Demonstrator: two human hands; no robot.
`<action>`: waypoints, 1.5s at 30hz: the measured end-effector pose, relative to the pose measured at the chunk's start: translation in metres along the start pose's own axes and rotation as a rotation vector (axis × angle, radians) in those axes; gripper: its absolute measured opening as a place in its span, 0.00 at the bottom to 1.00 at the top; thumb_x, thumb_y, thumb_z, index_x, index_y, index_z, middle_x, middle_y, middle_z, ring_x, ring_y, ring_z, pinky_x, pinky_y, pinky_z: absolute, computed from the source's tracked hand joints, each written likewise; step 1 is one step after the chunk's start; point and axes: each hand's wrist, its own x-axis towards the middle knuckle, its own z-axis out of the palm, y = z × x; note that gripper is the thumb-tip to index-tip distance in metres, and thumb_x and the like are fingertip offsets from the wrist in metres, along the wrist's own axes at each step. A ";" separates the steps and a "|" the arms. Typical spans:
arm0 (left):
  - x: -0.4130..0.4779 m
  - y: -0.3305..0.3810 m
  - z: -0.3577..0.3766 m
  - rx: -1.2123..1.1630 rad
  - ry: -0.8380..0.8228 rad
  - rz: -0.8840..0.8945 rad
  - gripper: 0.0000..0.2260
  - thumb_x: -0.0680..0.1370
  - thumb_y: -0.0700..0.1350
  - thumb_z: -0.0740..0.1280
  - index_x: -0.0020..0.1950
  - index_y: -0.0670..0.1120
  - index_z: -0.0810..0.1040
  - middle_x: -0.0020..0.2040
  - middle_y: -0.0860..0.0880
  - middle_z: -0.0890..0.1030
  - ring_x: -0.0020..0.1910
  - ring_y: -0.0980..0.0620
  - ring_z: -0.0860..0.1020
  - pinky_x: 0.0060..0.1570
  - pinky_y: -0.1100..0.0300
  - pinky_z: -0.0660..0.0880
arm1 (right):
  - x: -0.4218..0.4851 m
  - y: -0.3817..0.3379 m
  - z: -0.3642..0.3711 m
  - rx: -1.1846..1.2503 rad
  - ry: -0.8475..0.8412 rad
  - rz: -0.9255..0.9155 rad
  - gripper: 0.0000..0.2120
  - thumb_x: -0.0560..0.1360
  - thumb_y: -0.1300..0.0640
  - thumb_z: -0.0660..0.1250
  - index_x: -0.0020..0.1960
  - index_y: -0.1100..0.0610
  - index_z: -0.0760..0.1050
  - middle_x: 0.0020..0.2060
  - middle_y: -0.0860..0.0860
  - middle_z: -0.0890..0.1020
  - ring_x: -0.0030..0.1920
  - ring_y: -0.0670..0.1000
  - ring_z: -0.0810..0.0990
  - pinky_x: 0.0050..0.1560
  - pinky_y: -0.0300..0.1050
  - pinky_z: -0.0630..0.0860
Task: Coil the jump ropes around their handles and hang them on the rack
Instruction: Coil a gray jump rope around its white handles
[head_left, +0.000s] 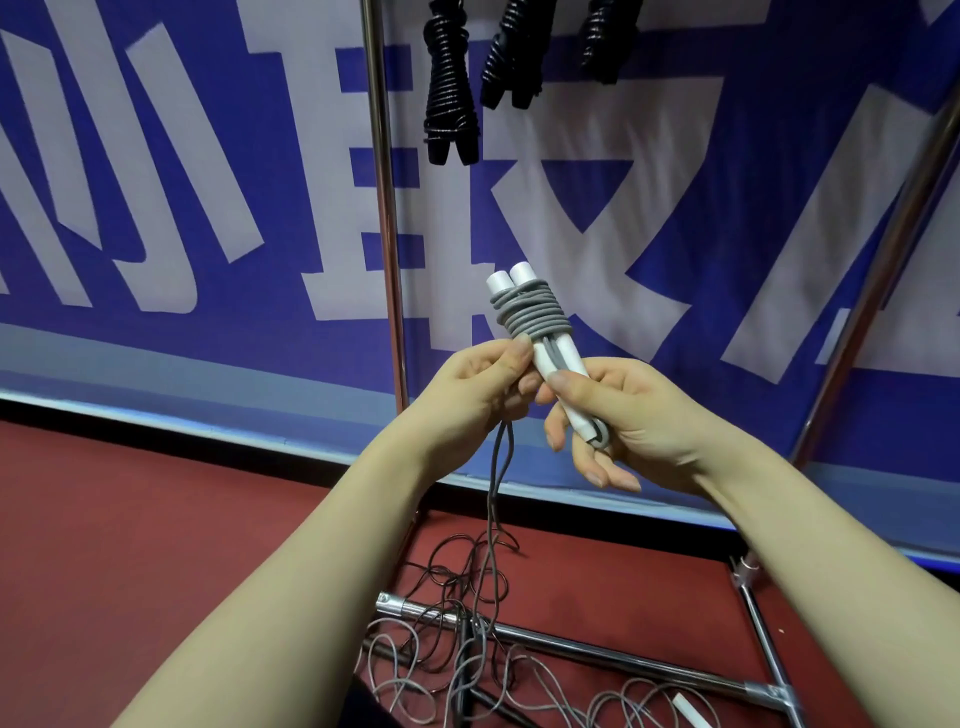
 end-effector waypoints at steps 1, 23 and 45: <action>0.000 -0.001 -0.001 -0.016 -0.012 -0.004 0.17 0.83 0.50 0.57 0.42 0.41 0.74 0.34 0.51 0.70 0.29 0.56 0.62 0.35 0.64 0.62 | 0.000 0.000 -0.002 -0.015 0.000 0.003 0.11 0.78 0.54 0.61 0.48 0.63 0.74 0.29 0.58 0.77 0.15 0.51 0.69 0.16 0.33 0.60; 0.007 -0.008 -0.007 0.889 0.025 -0.176 0.08 0.79 0.42 0.67 0.46 0.40 0.83 0.36 0.50 0.84 0.29 0.57 0.79 0.29 0.71 0.71 | 0.012 0.026 -0.026 -1.068 0.453 -0.055 0.10 0.80 0.50 0.63 0.51 0.57 0.71 0.38 0.55 0.78 0.39 0.61 0.76 0.39 0.52 0.74; -0.005 -0.010 0.004 0.606 -0.449 -0.288 0.06 0.80 0.47 0.67 0.52 0.54 0.84 0.39 0.40 0.79 0.32 0.53 0.73 0.37 0.57 0.73 | 0.000 0.017 -0.054 -0.356 -0.206 0.282 0.11 0.58 0.63 0.72 0.33 0.71 0.75 0.21 0.49 0.61 0.22 0.45 0.56 0.24 0.35 0.52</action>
